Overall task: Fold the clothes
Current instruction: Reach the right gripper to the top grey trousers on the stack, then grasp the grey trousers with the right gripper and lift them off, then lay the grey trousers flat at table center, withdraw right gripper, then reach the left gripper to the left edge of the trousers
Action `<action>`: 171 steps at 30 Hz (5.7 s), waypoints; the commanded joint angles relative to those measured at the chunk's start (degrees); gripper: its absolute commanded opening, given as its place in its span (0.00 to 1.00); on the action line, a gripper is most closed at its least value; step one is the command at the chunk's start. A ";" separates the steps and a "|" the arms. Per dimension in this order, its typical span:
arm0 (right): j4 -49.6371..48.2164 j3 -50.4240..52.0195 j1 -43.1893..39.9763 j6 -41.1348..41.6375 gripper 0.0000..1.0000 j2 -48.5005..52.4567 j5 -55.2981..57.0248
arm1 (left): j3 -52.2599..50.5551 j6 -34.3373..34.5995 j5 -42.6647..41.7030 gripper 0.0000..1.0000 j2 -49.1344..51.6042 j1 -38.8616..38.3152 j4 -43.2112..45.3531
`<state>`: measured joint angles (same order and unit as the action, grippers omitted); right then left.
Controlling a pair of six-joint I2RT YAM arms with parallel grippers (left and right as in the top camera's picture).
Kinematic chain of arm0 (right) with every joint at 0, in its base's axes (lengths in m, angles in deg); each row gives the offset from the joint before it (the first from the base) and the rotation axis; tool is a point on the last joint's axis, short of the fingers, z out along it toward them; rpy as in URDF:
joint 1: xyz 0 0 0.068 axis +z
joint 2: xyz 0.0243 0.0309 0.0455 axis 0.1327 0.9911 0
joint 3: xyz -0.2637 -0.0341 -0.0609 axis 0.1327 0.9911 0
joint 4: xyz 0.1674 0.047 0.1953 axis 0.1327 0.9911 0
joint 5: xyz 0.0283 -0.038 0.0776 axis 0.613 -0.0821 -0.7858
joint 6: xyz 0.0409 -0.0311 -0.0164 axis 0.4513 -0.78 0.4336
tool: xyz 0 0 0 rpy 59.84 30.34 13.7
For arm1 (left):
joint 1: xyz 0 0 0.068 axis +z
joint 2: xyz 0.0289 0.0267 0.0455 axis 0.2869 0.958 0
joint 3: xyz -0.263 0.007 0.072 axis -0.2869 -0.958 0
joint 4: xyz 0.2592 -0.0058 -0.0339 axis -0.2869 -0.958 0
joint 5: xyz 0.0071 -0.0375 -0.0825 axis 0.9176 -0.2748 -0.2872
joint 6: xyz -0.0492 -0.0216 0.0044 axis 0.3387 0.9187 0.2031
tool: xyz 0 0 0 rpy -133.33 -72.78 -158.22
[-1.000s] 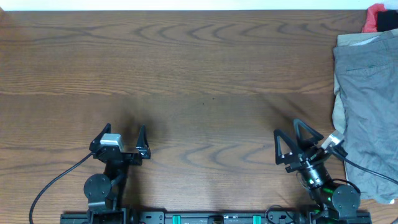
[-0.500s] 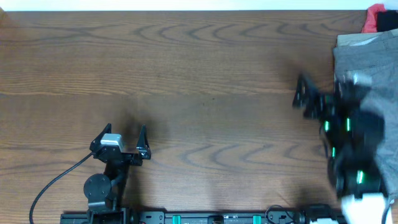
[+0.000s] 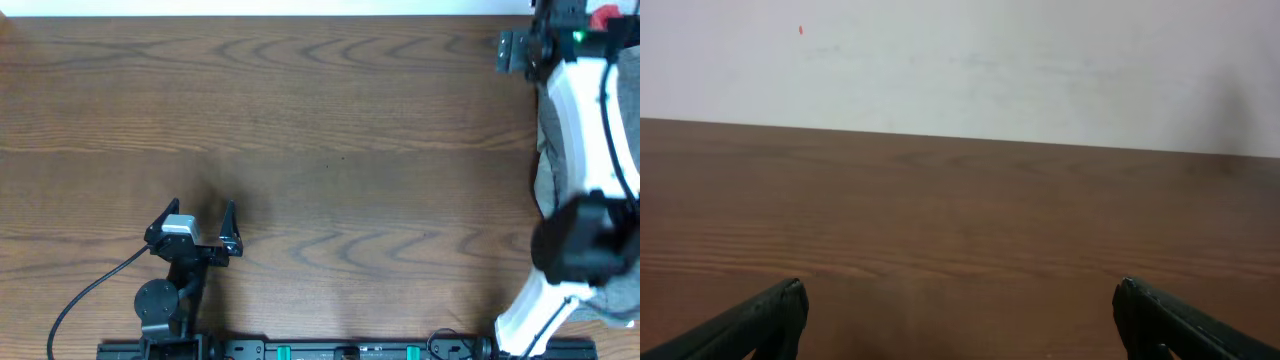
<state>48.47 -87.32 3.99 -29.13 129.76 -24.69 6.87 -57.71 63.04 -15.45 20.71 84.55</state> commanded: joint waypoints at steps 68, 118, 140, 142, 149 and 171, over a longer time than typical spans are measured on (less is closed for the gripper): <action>-1.18 -7.54 13.11 8.24 0.01 -0.02 -15.91 | -0.94 -0.94 -1.33 0.98 -0.15 0.22 -1.95; 26.62 2.67 5.31 25.24 0.99 -9.11 -16.41 | -0.94 -0.85 -1.60 0.98 -0.15 0.22 -1.51; 26.27 5.53 -2.32 25.22 0.99 -9.11 -20.17 | 22.43 0.26 -7.67 0.98 19.69 0.17 -16.17; 26.27 5.53 -2.29 25.22 0.99 -9.11 -20.17 | 31.56 -3.67 -3.41 0.98 30.58 0.17 -25.09; 26.27 5.53 -2.29 25.22 0.99 -9.11 -20.17 | 62.49 -10.80 -0.92 0.98 69.44 0.17 -51.49; 26.27 5.53 -2.29 25.22 0.99 -9.11 -20.17 | 68.26 -6.99 -12.35 0.98 108.17 10.60 -40.11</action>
<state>74.74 -81.68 2.35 -4.65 120.71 -44.67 75.02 -62.96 55.74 91.78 31.44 44.36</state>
